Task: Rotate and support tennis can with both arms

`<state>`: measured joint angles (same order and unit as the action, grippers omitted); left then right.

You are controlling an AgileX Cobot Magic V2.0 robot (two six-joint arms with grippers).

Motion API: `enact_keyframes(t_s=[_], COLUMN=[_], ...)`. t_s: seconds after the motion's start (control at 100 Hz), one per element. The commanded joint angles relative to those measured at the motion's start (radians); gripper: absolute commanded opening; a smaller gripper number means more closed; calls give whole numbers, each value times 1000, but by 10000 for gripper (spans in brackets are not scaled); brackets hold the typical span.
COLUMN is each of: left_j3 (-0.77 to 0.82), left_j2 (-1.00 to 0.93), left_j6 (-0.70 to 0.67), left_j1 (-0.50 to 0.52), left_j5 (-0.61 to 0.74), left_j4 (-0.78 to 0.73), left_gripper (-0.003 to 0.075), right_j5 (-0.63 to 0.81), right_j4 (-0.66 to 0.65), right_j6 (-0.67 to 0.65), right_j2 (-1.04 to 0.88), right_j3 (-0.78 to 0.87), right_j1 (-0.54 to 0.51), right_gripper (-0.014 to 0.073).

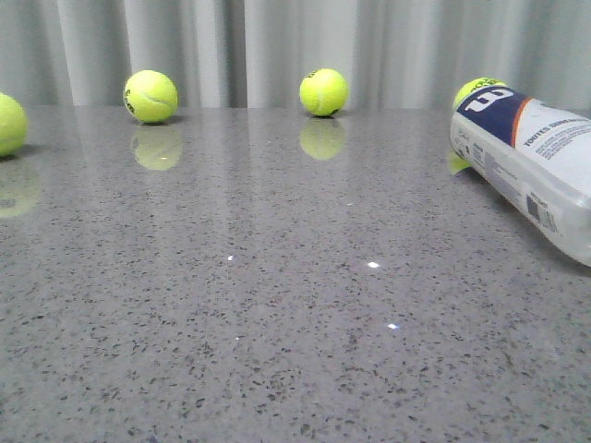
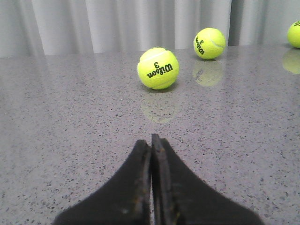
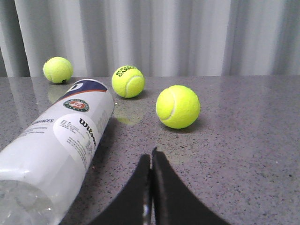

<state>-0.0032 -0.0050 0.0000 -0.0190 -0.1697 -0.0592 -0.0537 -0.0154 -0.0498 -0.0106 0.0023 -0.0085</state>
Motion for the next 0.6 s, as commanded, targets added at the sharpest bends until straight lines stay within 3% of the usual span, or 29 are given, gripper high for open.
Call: enact_keyframes(t_s=[0.0,0.31,0.59], left_j3=[49,49,49], left_j2=[-38,-38,-38], left_j6=[0,0,0], left_j1=[-8,-8,-8], left_j5=[77,77,77], left_j4=[1,1,1], left_gripper=[-21,-21,-21], right_j5=[15,-487,-593], right_j4=[-7,5,36], right_j6=[0,0,1], right_j2=[-19,149,410], right_j3=[-94,-456,-611], right_j1=[3,3,3], right_gripper=[-65,-65,-45])
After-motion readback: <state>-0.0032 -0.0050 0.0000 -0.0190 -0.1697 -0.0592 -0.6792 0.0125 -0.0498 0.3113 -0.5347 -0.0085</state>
